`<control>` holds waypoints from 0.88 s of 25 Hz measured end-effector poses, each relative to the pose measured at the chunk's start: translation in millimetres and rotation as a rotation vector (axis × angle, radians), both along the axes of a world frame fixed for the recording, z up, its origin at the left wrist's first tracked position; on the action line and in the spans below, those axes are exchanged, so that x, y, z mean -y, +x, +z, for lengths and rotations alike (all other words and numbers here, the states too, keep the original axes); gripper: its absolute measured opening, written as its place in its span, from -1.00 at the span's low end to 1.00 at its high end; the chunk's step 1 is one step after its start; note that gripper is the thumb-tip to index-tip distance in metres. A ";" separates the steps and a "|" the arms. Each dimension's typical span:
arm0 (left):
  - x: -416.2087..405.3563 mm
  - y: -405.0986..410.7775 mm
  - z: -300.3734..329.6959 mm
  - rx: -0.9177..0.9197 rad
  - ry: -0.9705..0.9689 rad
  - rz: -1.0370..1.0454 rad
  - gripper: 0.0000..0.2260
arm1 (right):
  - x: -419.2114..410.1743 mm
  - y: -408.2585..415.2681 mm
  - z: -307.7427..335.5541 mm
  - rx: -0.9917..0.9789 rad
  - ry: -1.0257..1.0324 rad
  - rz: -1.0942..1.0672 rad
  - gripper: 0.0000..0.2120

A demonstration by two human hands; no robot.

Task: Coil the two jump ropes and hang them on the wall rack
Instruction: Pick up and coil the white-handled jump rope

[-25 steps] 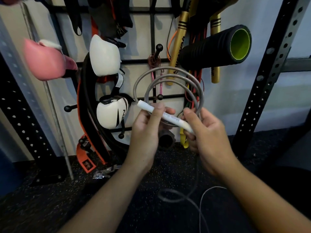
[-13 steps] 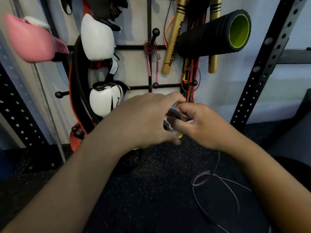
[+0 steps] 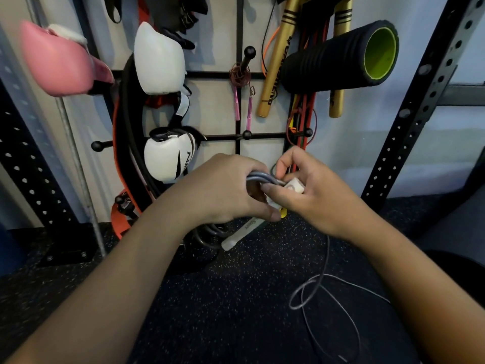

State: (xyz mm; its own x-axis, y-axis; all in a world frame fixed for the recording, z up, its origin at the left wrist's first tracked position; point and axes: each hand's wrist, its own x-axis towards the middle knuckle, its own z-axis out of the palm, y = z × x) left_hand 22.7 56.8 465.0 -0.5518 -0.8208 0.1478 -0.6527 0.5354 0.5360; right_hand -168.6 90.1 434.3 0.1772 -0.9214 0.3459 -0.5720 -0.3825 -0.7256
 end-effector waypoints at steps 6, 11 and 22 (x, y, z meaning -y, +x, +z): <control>-1.8 -7.6 -1.7 -0.018 -0.031 0.000 -0.70 | -4.3 -0.5 1.8 0.037 -0.004 0.038 -0.75; 8.4 15.6 7.3 -0.516 0.167 -0.001 -0.72 | -3.2 -22.8 3.6 0.359 0.133 0.044 -0.55; -4.5 -30.5 -28.4 -1.540 0.279 0.300 -0.83 | -7.4 29.8 -23.1 0.658 0.179 0.023 -0.50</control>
State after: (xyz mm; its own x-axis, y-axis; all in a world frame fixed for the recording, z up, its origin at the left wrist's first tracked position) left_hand -7.8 61.4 436.6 0.1560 -0.9629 0.2203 0.5224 0.2697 0.8089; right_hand -138.9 97.5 411.2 0.0025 -0.9729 0.2313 0.0167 -0.2312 -0.9728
